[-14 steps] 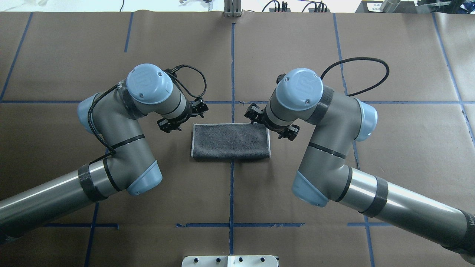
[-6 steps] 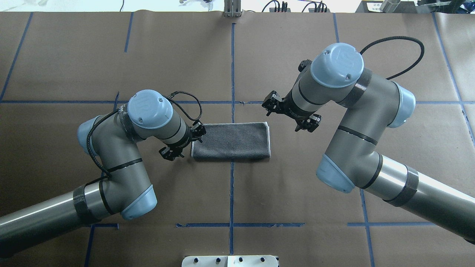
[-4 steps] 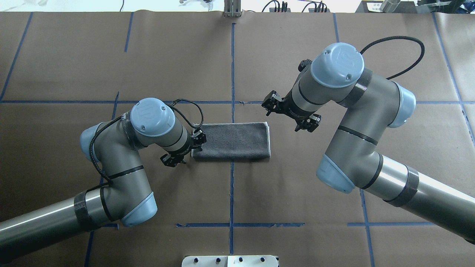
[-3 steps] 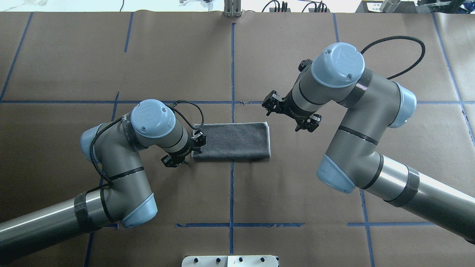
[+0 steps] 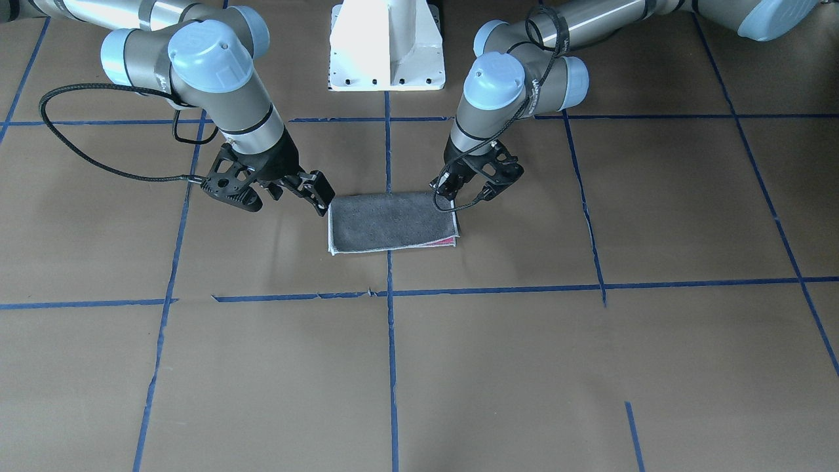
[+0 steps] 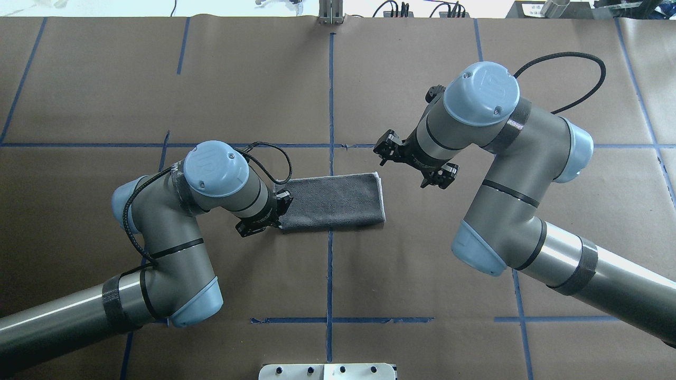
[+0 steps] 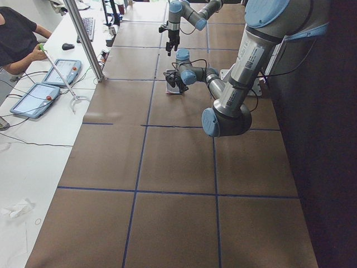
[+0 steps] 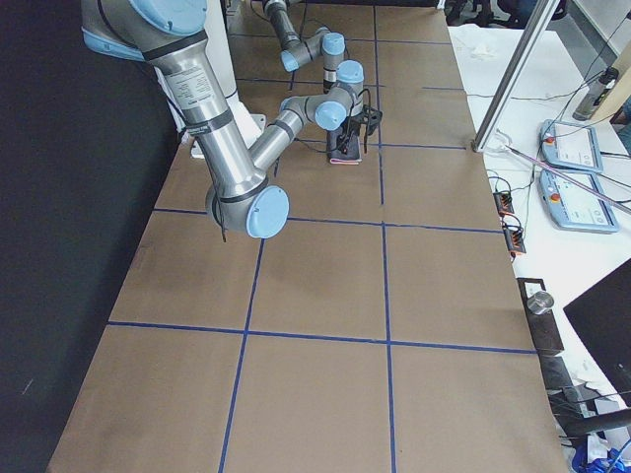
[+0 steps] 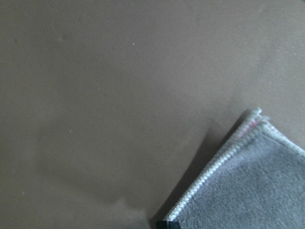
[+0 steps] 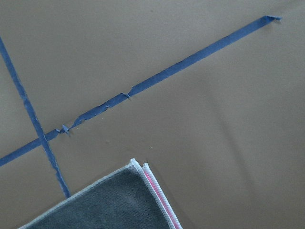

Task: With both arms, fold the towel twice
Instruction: 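Grasp the end of the folded towel nearest the left gripper, then lift the held towel end with the left gripper and fold it over the other end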

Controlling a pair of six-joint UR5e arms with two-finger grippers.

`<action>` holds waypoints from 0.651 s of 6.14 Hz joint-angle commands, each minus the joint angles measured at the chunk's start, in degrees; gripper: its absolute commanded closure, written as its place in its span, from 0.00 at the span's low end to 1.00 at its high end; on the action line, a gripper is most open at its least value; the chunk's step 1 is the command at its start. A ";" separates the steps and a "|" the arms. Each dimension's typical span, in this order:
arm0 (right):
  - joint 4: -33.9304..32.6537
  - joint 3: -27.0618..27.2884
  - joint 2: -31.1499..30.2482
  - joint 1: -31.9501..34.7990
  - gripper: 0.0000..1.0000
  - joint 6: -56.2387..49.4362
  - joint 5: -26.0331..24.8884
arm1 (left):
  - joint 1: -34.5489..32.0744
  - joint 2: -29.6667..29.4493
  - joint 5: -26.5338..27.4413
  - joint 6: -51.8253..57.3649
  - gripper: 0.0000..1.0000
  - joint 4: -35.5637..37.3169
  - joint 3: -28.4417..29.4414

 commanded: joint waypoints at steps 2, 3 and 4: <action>-0.78 1.56 -1.36 3.04 0.00 -0.61 2.46 | -0.69 -1.07 -0.02 1.02 1.00 3.23 -2.99; -1.23 4.88 -5.38 6.38 0.00 -5.49 6.14 | -1.74 -4.22 0.24 3.55 1.00 3.32 -2.11; -2.80 6.65 -7.85 8.15 0.00 -9.10 6.70 | -1.75 -7.90 0.42 4.19 1.00 3.23 0.60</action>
